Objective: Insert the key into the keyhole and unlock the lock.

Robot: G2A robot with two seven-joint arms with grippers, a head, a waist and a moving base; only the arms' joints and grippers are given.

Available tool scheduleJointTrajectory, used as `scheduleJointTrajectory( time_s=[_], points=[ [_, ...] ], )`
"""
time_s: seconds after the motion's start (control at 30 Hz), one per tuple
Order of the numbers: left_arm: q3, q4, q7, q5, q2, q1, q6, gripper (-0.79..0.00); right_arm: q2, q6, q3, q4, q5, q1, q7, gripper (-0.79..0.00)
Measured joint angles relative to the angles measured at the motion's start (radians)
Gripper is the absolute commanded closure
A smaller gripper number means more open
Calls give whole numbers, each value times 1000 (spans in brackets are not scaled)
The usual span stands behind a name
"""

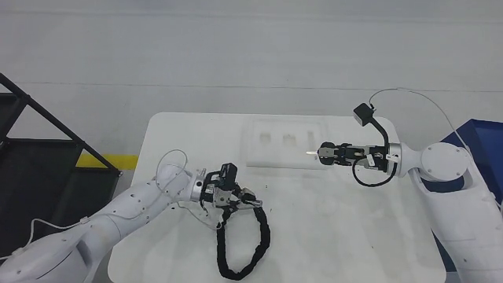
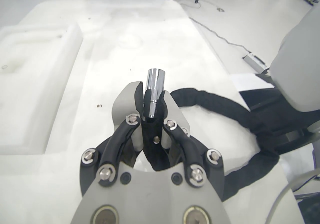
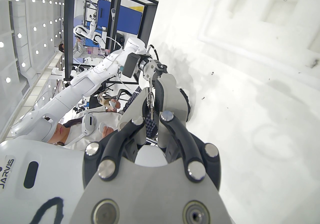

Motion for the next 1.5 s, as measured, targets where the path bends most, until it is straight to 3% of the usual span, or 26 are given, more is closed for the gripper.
scheduleJointTrajectory(
  time_s=[0.17, 0.5, 0.7, 1.17, 1.37, 1.5],
  points=[
    [-28, -64, 39, -64, 9, -4, 22, 0, 10, 88, -8, -77, -84, -14, 10, 0],
    [-61, -199, 106, -135, 27, -17, 89, 0, 41, 309, 29, -325, -154, -41, 167, 0],
    [-47, -235, 118, -189, 23, -30, 100, 0, 52, 344, 62, -410, -123, -61, 189, 0],
    [-26, -248, 150, -208, 16, -43, 132, 0, 57, 327, 72, -415, -102, -72, 173, 0],
    [-52, -264, 78, -232, 16, -5, 165, 0, 63, 356, 60, -420, -132, -93, 128, 0],
    [-62, -257, 146, -182, 6, 8, 153, 0, 70, 389, 57, -474, -182, -101, 115, 0]
  ],
)
